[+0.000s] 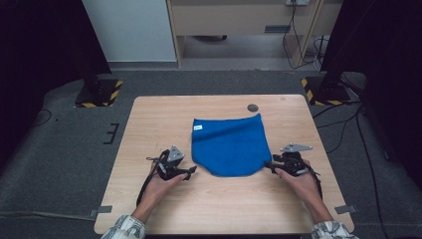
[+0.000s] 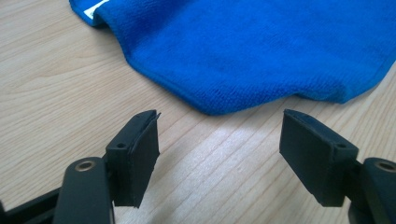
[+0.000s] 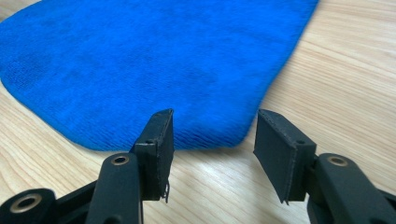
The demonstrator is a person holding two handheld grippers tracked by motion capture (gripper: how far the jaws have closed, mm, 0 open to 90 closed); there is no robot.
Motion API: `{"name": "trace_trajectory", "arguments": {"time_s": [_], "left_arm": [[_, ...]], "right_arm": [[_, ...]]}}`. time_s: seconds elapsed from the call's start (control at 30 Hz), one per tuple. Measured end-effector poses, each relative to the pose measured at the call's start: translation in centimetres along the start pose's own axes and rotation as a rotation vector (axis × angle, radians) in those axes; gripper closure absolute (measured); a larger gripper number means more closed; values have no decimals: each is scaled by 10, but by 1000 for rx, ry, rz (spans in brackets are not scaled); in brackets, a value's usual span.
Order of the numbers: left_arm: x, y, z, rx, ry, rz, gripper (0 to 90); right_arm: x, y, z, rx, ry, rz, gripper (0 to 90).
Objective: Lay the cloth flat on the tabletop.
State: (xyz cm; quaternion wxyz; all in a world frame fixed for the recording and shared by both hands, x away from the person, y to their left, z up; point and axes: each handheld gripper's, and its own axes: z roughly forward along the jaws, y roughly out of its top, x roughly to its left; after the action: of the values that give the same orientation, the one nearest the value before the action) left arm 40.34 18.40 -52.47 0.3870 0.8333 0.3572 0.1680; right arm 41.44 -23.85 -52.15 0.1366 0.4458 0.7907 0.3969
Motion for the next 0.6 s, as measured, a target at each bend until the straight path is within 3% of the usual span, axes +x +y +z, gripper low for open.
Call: {"name": "trace_trajectory", "arguments": {"time_s": [0.17, 0.33, 0.6], "left_arm": [[-1, 0, 3, 4, -7, 1, 282], [-1, 0, 4, 3, -11, -4, 289], [-2, 6, 8, 11, -12, -2, 328]], "right_arm": [[1, 1, 6, 27, -6, -7, 497], [-1, 1, 6, 28, -24, 11, 455], [9, 6, 8, 29, 17, -48, 790]]}}
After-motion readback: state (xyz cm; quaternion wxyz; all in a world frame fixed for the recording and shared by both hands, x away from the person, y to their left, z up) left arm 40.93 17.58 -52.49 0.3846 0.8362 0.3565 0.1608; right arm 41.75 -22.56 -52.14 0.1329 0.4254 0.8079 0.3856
